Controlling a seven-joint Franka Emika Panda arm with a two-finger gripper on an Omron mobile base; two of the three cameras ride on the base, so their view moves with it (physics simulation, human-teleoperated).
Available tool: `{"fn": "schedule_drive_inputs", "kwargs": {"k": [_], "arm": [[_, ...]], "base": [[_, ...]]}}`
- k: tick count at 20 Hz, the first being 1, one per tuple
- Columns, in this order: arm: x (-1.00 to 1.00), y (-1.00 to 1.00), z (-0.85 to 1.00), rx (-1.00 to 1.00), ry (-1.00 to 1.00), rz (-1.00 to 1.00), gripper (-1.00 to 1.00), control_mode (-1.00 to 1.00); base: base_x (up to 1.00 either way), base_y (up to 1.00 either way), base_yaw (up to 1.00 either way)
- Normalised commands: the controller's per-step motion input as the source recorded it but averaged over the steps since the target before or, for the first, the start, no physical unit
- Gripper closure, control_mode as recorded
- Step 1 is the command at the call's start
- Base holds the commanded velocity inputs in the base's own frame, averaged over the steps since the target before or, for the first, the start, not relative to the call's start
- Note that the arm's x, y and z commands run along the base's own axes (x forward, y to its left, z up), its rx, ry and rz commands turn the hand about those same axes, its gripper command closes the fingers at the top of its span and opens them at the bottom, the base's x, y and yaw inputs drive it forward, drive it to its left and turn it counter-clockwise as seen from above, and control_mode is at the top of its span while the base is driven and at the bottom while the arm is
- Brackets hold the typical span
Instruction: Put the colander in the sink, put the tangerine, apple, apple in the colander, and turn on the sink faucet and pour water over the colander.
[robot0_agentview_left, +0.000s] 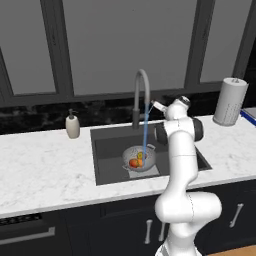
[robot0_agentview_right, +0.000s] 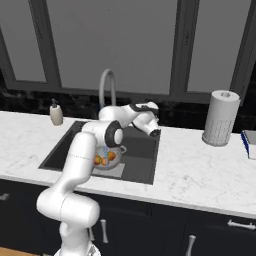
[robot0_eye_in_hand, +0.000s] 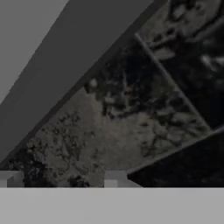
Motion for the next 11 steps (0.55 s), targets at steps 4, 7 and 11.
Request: {"fn": "schedule_drive_inputs", "kwargs": {"k": [4, 7, 11], "arm": [[-0.53, -0.42, 0.08, 0.05, -0.20, -0.09, 1.00, -1.00], [-1.00, 0.31, 0.06, -0.06, -0.62, -0.05, 1.00, -1.00], [-1.00, 0.85, 0.30, -0.19, -0.49, -0.10, 1.00, -1.00]], "base": [[0.00, 0.00, 0.00], [0.00, 0.00, 0.00], [0.00, 0.00, 0.00]]}}
